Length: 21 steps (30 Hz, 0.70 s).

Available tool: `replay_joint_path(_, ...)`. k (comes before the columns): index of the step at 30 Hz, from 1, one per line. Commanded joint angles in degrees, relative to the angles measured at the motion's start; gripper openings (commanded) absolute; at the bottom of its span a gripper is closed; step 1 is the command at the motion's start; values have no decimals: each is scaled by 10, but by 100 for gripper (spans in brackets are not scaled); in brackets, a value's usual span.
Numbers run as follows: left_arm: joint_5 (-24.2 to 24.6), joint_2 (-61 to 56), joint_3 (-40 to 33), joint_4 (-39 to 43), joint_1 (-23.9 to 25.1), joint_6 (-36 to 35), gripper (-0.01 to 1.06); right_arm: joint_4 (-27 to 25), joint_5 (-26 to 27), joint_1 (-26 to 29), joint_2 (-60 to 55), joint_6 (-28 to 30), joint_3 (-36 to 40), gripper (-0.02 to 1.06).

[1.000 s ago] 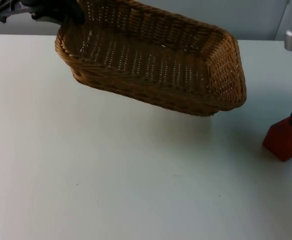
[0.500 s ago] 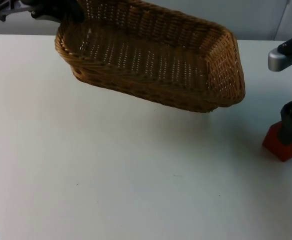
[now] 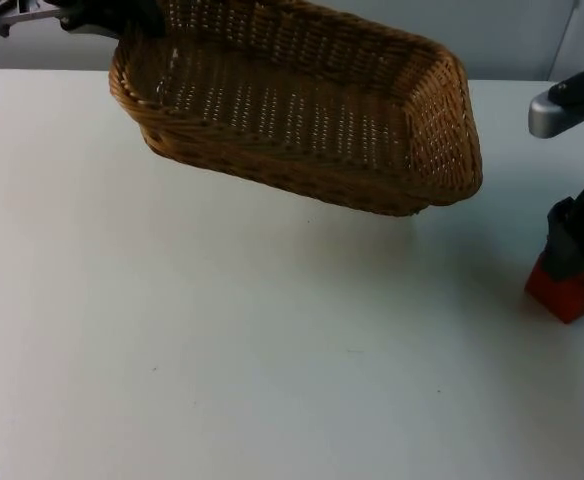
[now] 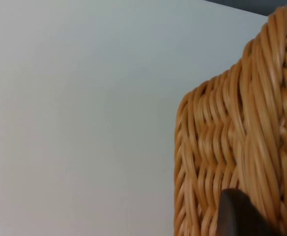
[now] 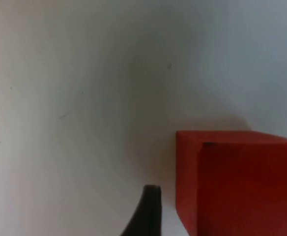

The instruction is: Pick up the basket with the left hand and place the cube into the basket with the right hand.

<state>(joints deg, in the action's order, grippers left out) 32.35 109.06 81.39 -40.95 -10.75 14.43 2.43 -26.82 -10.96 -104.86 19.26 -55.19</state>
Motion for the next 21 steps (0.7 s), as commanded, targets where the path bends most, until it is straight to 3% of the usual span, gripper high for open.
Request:
replay_joint_path(1,-8,-10,6,-18,-1,-8,0,5,4,-2,-8,-11,-5,78)
replay_joint_path(21,-9,-10,6,-17,-1,-8,0,4,24,6,-40,-29,-5,74)
